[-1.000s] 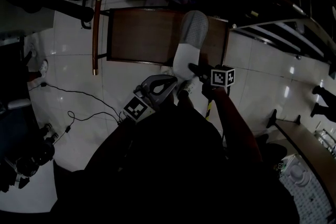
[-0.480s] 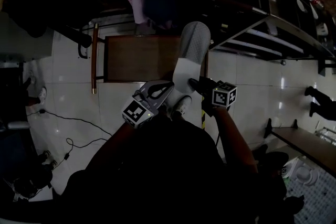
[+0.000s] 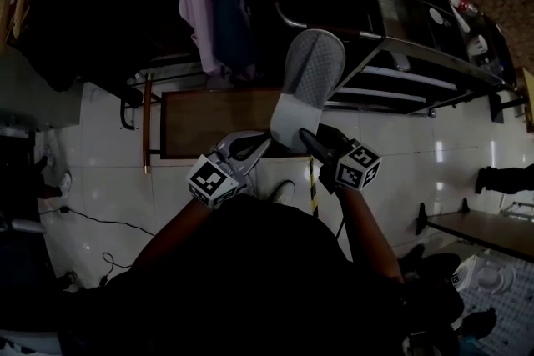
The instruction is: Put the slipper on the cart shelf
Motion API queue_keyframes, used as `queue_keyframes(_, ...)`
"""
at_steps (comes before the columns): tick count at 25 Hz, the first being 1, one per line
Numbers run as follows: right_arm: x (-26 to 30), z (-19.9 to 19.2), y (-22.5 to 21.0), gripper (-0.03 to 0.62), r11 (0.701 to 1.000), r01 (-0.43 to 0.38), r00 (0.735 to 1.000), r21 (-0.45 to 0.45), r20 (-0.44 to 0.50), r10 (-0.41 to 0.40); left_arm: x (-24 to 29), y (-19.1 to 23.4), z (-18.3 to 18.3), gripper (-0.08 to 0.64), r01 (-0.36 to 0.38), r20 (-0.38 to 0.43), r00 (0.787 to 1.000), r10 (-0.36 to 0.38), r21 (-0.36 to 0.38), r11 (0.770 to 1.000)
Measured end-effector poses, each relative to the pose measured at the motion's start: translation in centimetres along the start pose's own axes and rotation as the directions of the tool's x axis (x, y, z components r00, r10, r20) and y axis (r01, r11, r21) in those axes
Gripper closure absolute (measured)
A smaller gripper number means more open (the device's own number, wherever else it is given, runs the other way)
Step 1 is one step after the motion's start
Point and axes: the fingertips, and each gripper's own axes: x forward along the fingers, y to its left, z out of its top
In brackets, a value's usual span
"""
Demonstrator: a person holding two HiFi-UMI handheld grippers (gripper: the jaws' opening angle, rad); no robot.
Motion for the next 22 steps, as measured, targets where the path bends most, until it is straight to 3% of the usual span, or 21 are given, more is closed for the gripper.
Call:
queue_keyframes(6,-1.8,6.0,2.2,0.529,0.984,0.082,0.989,-0.158,0.137,-0.060,1.1,0.0,4.3,0.558,0.015,0.038,0.999,-0.017,0.058,0.998)
queue_keyframes(11,-2.5,8.6,3.4,0.529,0.935,0.148,0.978,-0.321,0.191,-0.090,1.7,0.5,6.0,0.558,0.022,0.057,0.998,-0.026,0.079,0.997)
queue_keyframes(15,-3.2,10.0,4.6,0.529,0.928,0.174,0.971,-0.330,0.215,-0.106,1.7,0.2,6.8,0.558,0.011,0.080,0.997,-0.020,0.114,0.993)
queue_keyframes(18,-3.4,10.2,4.7,0.529,0.921,0.179,0.968,-0.347,0.230,-0.102,1.5,0.0,6.0,0.560,0.011,0.055,0.998,-0.019,0.137,0.990)
queue_keyframes(22,-3.3,10.0,5.6,0.529,0.920,0.179,0.970,-0.348,0.216,-0.108,0.8,-0.1,5.4,0.558,0.019,0.075,0.997,-0.024,0.075,0.997)
